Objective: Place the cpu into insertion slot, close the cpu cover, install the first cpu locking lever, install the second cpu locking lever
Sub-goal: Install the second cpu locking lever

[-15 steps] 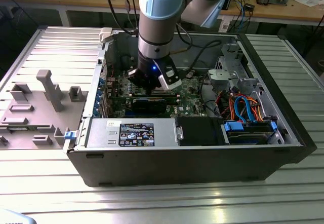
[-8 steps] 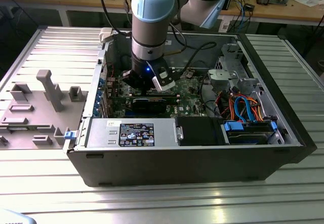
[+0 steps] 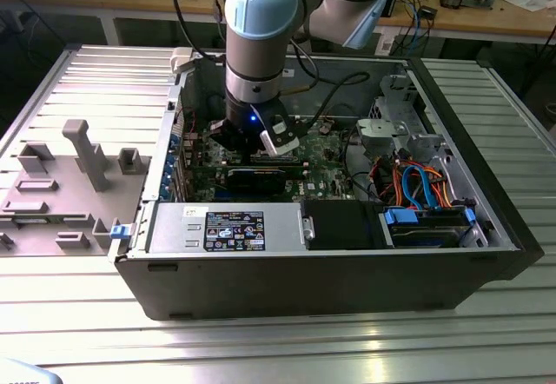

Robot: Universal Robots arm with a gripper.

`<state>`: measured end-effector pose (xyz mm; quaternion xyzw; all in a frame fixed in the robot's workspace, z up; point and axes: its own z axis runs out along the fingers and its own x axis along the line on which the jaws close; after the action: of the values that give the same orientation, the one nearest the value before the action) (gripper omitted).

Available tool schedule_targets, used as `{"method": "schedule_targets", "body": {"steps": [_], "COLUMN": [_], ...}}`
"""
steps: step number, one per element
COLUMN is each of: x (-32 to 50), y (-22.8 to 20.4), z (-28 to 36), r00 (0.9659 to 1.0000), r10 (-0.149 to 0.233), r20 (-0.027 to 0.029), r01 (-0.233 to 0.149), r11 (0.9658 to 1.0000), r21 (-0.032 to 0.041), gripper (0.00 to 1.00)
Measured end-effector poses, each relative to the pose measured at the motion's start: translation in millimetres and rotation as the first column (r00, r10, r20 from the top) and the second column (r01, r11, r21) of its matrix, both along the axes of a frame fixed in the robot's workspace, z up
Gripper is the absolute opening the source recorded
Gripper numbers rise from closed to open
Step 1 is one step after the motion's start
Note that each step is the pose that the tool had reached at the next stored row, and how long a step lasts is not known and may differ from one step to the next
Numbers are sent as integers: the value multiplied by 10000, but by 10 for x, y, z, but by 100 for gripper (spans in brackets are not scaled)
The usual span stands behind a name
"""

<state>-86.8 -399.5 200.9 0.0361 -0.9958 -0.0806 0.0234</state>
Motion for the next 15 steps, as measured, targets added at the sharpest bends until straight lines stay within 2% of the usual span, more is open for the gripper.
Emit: {"method": "schedule_targets", "body": {"steps": [5, 7, 9, 10, 11, 12, 13, 14, 15], "x": [0, 1, 1, 2, 0, 3, 12, 28, 60], "y": [22, 45, 50, 52, 51, 53, 57, 63, 81], "z": [-14, -12, -4, 18, 89, 116, 120, 121, 120], "r00": [10000, 10000, 10000, 10000, 10000, 10000, 10000, 10000, 10000], "r10": [13, 29, 38, 39, 38, 37, 38, 37, 38], "r20": [7, 4, 3, 11, 9, 9, 8, 5, -4], "r01": [-13, -29, -38, -39, -38, -37, -38, -37, -38], "r11": [10000, 10000, 10000, 10000, 10000, 10000, 9999, 9997, 9987], "r21": [39, 31, 18, 25, 12, -27, -98, -260, -499], "gripper": [11, 11, 11, 11, 11, 11, 11, 11, 11]}}
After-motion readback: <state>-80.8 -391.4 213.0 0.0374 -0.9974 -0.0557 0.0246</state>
